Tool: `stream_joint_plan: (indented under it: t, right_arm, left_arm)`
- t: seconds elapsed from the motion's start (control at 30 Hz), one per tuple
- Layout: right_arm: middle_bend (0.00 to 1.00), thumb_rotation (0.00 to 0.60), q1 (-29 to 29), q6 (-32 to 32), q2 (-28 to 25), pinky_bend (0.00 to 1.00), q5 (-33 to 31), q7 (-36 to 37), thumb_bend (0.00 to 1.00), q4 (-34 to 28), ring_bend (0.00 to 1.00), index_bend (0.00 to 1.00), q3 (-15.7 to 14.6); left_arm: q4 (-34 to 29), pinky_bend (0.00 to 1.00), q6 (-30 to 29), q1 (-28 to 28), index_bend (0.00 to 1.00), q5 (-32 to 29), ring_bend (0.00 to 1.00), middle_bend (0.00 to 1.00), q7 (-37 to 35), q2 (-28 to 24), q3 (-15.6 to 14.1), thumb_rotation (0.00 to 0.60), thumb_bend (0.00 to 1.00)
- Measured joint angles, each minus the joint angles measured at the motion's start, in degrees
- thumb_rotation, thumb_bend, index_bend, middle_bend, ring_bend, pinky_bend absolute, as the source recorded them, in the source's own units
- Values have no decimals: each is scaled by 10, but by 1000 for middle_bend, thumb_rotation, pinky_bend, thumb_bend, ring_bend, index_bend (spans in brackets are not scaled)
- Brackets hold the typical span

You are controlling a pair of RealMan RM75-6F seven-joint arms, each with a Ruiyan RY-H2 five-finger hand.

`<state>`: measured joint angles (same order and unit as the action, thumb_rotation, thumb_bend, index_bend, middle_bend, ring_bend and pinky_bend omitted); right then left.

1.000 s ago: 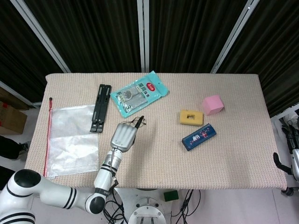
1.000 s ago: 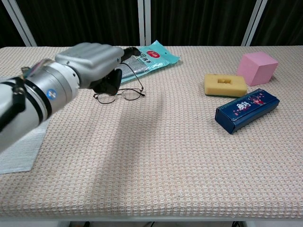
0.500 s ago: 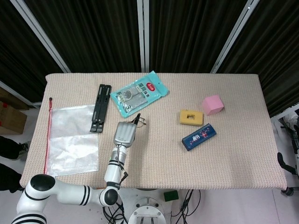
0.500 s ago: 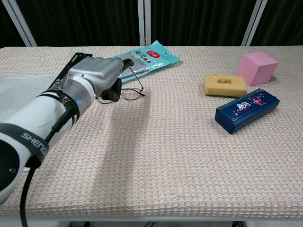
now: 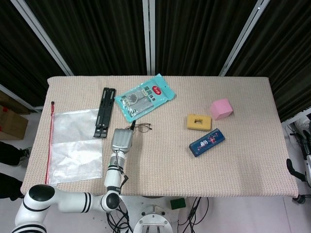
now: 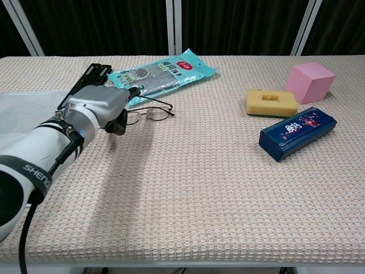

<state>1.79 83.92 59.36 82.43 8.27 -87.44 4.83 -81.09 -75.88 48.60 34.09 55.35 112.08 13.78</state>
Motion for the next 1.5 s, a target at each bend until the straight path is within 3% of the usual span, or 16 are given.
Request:
stream_joint_plan:
  t: [0.53, 0.77, 1.07, 1.5]
  right_arm:
    - [0, 600, 0, -3, 3, 0, 0, -3, 467, 1, 0, 0, -2]
    - [0, 600, -1, 0, 1, 0, -2, -1, 468, 2, 0, 0, 0]
    - [0, 600, 0, 0, 4, 0, 1, -1, 467, 3, 0, 0, -2]
    - [0, 600, 2, -5, 4, 0, -1, -7, 467, 0, 0, 0, -2]
  left_arm:
    - [39, 1000, 29, -14, 0, -28, 986, 998, 26, 8, 3, 600, 807]
    - [19, 1000, 1, -16, 0, 16, 986, 998, 18, -3, 8, 600, 807]
    - [-55, 1000, -17, -31, 0, 35, 985, 997, 55, -33, -32, 600, 808]
    - [-38, 1000, -12, -39, 0, 54, 985, 998, 67, -19, -52, 600, 808]
